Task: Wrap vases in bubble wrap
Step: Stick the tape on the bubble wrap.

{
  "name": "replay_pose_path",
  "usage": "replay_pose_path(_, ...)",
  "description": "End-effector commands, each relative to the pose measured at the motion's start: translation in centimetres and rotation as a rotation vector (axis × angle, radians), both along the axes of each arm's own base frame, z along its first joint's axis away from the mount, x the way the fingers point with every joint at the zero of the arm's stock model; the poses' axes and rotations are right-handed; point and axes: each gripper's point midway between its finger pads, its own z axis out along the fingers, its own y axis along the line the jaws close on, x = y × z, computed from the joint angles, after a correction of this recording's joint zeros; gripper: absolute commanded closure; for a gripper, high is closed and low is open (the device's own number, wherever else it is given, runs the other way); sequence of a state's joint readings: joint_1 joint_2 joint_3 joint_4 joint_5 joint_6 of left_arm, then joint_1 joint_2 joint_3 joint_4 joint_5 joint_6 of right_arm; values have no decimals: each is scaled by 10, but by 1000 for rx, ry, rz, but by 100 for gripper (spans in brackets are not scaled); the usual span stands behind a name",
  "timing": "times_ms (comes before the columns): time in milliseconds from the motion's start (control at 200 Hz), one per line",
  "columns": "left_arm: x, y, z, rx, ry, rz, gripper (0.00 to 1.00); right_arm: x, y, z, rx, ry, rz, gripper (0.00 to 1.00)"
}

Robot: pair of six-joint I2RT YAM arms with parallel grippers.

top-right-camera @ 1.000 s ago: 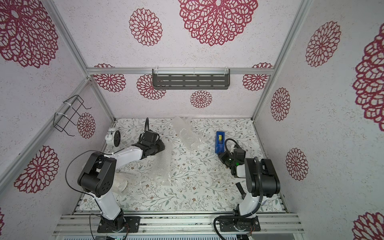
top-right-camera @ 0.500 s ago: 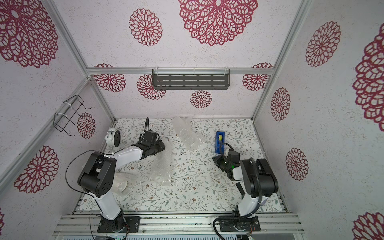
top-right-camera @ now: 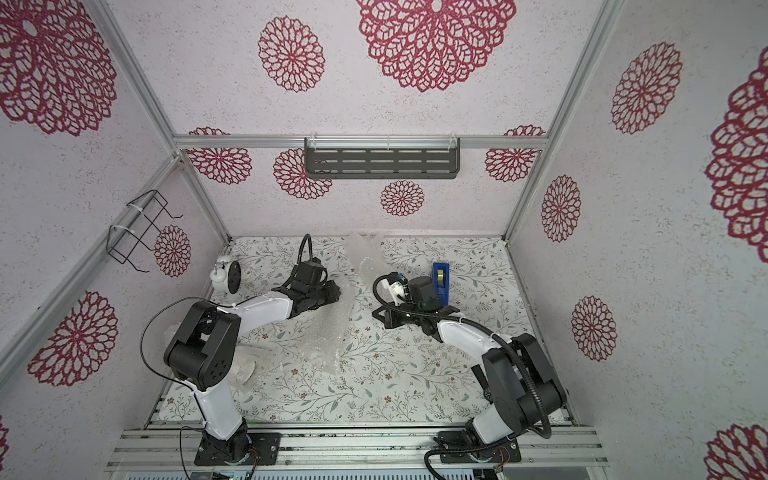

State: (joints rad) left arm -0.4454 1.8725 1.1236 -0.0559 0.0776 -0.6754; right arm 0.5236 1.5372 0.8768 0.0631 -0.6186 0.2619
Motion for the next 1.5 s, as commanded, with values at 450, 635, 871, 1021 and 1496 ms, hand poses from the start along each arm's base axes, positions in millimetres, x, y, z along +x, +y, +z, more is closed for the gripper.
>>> replay_pose_path(450, -84, -39, -69, 50, 267, -263, 69, -48, 47, 1, -107, -76, 319, 100)
replay_pose_path(635, -88, -42, -70, 54, 270, -276, 69, -37, 55, 3, -99, -90, 310, 100)
replay_pose_path(871, -91, -41, -73, 59, 278, -278, 69, -22, 63, -7, -119, -79, 289, 100)
replay_pose_path(1021, -91, -41, -73, 61, 278, -278, 69, -16, 66, -14, -122, -71, 276, 100)
replay_pose_path(1496, -91, -38, -74, 68, 281, -268, 69, 3, 72, -26, -97, -43, 165, 100)
